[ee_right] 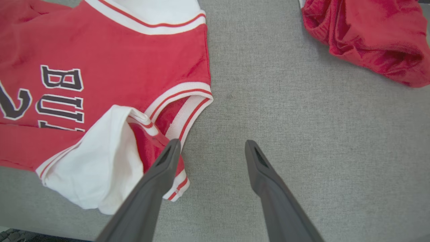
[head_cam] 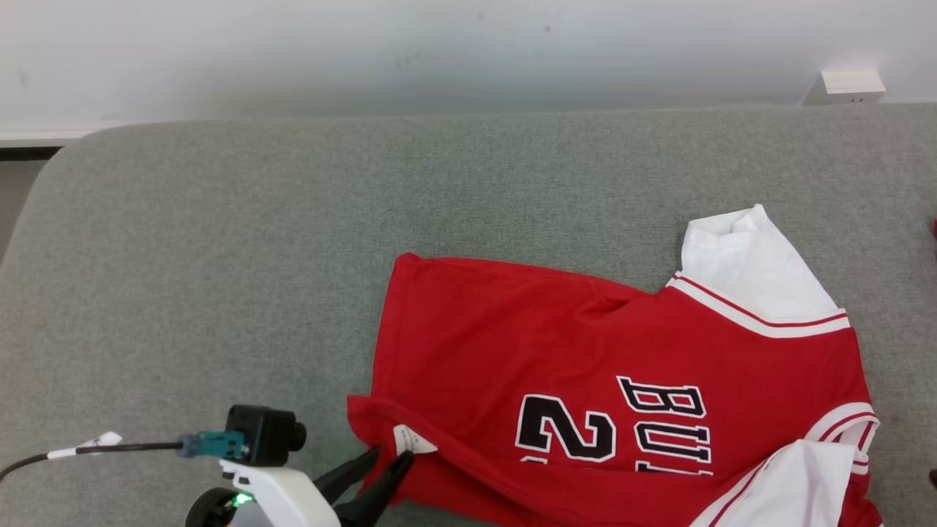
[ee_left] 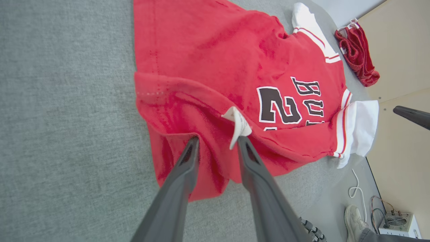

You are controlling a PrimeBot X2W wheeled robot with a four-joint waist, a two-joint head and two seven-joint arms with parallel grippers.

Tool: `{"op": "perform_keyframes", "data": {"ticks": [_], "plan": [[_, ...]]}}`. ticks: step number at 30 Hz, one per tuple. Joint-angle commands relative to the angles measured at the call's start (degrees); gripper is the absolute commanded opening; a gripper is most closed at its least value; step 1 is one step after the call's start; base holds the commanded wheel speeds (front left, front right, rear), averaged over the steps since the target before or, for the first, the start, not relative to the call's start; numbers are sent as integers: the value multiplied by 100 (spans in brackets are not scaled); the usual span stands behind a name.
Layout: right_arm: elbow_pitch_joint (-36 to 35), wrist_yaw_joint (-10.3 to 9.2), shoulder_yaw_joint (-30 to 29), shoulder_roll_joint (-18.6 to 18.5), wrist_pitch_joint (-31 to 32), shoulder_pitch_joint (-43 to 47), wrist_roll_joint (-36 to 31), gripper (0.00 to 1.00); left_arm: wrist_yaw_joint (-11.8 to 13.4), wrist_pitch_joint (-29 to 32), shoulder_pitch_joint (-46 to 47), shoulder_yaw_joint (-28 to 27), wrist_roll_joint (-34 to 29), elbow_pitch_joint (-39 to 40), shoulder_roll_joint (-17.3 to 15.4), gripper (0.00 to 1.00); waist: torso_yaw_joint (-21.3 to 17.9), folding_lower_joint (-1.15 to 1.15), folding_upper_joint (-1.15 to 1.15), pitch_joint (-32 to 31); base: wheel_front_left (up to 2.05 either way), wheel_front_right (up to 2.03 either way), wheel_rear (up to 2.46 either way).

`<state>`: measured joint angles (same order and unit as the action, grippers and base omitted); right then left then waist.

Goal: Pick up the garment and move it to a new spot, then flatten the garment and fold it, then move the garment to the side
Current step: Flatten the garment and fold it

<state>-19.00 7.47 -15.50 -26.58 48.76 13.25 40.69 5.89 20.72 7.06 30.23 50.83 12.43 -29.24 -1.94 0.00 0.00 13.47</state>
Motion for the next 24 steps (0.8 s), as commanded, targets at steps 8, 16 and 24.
{"op": "perform_keyframes", "data": {"ticks": [8, 16, 24], "plan": [[-164, 2, -36, 153, -1072, -336, -244, 100, 90, -368, 129, 18, -304, -271, 189, 65, -89, 0, 0, -158, 0, 0, 0], [125, 0, 439, 393, -2243, -823, -1180, 100, 286, -885, 196, 81, -834, -737, 311, 100, -111, 0, 0, -477, 0, 0, 0], [1011, 0, 793, 829, -3592, -1257, -2054, 100, 362, -1780, 265, 115, -1419, -1073, 413, 100, -84, 0, 0, -703, 0, 0, 0]]}}
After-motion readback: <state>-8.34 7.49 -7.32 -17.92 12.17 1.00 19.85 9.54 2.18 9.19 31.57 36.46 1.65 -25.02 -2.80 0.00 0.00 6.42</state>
